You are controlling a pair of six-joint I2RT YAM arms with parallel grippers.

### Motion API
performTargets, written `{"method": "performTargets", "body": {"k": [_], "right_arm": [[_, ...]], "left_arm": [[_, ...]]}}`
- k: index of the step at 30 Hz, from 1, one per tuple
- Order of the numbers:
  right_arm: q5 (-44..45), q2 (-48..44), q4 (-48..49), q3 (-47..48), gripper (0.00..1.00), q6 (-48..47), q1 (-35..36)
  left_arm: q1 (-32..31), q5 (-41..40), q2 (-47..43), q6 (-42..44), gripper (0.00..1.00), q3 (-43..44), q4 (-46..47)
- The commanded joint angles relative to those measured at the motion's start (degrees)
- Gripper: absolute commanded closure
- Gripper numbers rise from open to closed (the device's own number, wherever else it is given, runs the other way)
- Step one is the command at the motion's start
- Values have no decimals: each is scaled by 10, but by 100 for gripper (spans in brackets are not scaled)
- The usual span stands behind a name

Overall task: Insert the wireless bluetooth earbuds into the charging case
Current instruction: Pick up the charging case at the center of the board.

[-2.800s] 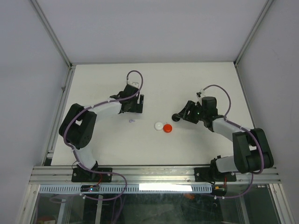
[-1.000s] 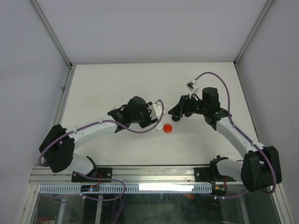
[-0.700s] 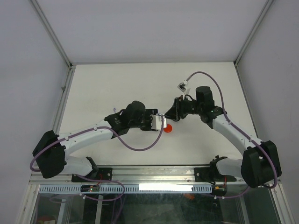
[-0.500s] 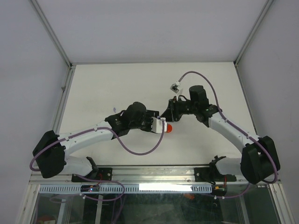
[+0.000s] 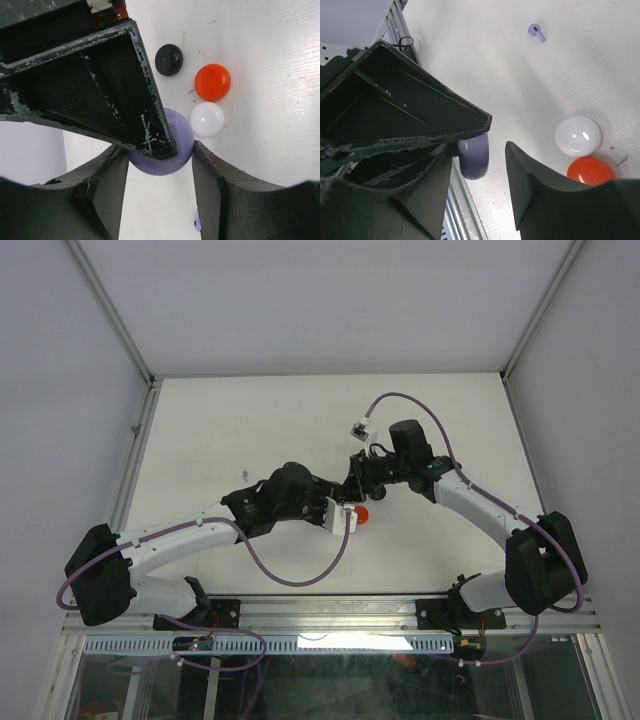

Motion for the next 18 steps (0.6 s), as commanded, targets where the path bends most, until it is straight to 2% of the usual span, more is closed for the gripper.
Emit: {"method": "performTargets", "body": {"k": [1,8,13,18], "right_arm": [[-3,2,-9,28,52,-25,2],[-49,-2,-5,23,59,-41,2],[-70,-2,3,26,68,-42,2],[-76,-6,4,21,96,-57,2]], "left_arm": [[-8,17,-22,21,53,-1,31],[-9,20,-26,23,53,-5,32],[-10,22,-23,26,53,-5,31],[-10,14,-33,19,49,-15,40]]}}
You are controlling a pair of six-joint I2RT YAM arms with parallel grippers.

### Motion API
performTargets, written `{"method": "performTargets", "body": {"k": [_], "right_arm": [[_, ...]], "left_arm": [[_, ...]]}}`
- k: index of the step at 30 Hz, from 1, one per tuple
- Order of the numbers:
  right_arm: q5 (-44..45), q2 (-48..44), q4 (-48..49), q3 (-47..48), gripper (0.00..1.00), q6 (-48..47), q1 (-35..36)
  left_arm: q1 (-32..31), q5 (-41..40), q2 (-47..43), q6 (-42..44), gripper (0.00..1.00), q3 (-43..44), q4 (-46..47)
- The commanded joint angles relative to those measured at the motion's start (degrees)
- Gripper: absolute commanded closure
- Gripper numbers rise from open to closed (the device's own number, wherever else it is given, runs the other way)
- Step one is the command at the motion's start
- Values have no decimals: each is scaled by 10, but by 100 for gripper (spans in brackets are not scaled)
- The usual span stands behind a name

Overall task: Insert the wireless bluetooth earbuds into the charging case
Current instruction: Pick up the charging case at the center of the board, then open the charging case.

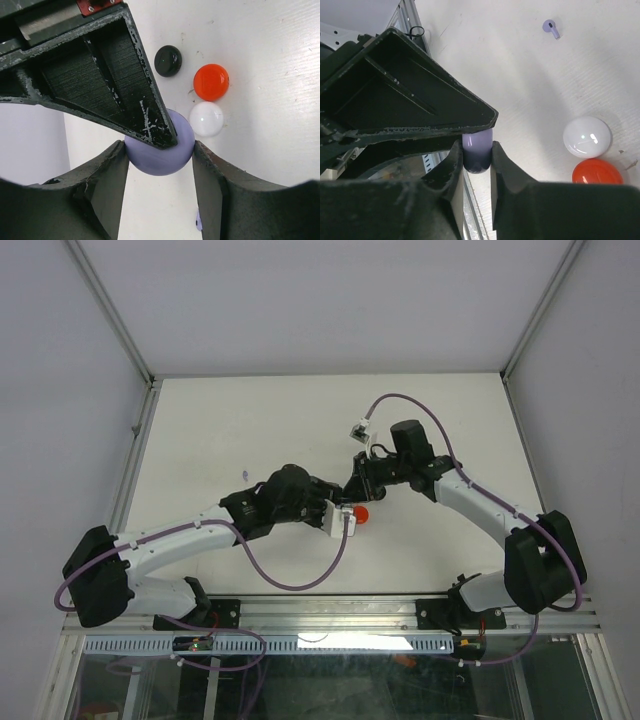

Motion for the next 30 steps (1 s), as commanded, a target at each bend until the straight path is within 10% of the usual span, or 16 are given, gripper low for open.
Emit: {"method": "performTargets", "body": {"k": [1,17,30], "right_arm": [[-34,-14,23,17,99,-26,5],[61,-152,351,-142,100,-2,4],[140,-159,750,-279,100,79,5]], "left_arm": [[-6,10,-27,-2,47,-14,45],[0,-90,-111,-247,34,-113,251],[113,78,-202,-548,35,-172,394]]}}
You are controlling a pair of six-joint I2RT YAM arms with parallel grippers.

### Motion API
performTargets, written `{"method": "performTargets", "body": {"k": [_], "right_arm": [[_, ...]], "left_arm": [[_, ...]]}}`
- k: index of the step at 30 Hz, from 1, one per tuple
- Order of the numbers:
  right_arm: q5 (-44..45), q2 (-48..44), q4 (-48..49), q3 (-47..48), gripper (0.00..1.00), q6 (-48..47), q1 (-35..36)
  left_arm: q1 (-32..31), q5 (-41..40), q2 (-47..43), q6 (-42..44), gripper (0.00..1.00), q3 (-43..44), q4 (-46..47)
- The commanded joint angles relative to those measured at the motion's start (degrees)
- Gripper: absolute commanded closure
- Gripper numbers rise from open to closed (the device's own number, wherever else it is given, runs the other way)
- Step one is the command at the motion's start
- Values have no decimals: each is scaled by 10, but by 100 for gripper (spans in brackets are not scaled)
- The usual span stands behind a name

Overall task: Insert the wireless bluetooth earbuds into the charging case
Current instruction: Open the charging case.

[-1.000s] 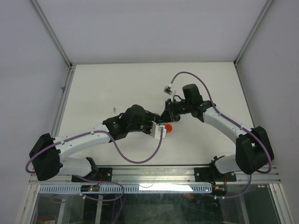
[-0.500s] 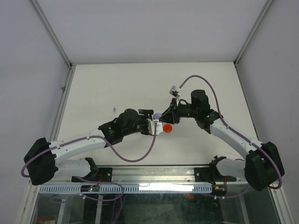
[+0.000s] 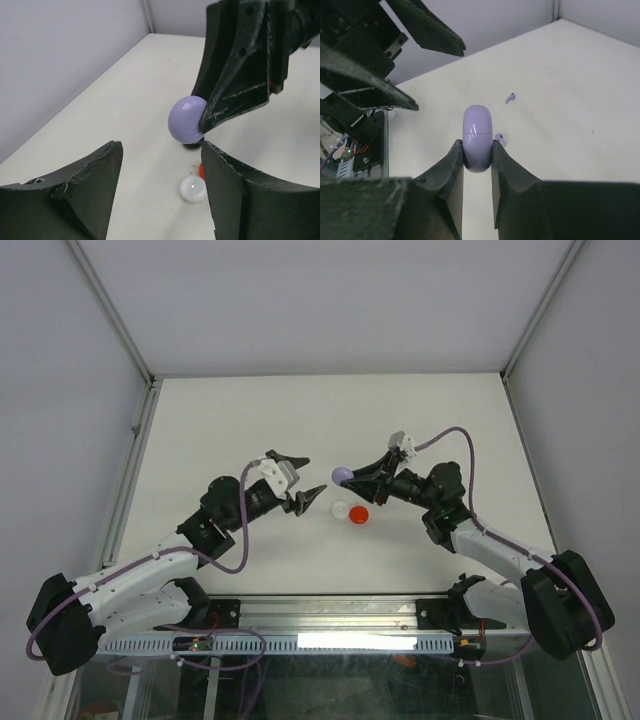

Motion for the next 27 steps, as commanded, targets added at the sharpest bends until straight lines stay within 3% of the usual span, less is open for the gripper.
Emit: {"method": "performTargets", "body": {"k": [1,12,27], "right_arm": [[22,-13,211,-26,100,28,2],[-37,9,368,-49,100,66,10],[-103,18,407,-46,100,69,30]], "left_arm": [[58,124,-9,-163,35,0,97],[84,282,22,-262,42,18,171],[87,313,68,-310,47,46,208]]}}
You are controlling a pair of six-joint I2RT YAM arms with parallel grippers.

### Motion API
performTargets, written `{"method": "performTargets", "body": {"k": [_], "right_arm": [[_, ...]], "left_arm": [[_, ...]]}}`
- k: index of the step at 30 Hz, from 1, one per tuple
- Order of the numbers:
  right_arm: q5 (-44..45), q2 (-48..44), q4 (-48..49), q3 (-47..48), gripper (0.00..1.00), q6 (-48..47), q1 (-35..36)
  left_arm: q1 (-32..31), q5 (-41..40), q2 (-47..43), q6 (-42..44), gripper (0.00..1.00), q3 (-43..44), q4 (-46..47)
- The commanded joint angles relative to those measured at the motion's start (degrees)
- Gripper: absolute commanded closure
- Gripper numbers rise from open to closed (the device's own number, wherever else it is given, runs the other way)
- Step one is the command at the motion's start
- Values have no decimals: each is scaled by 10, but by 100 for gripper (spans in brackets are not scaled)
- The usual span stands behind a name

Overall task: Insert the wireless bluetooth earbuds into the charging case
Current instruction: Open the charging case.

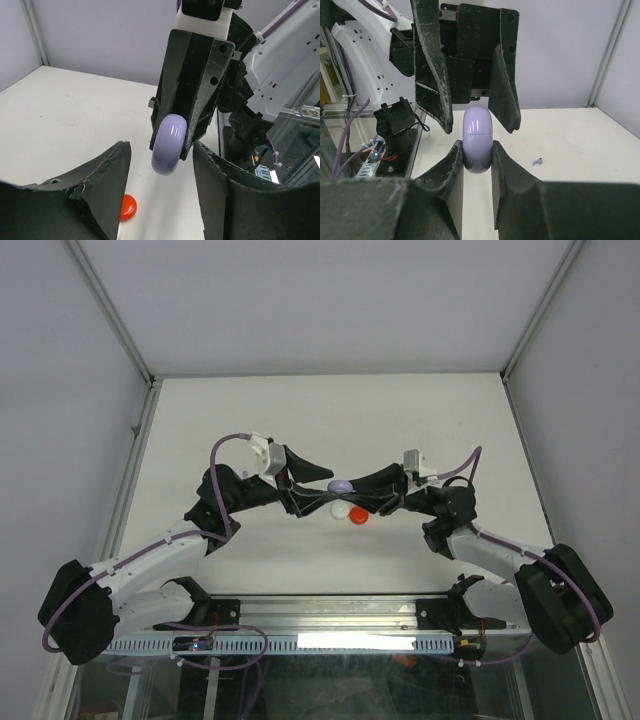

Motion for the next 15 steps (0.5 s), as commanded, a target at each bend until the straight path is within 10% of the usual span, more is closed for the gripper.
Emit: {"method": "performTargets", "body": {"k": [1,15], "right_arm": [[-22,1,53,9,100,1,7],[-48,-13,76,4,100,7,12]], "left_arm": [[6,13,2,-22,47,25,40],[14,-39,-4,-61,53,45,0]]}}
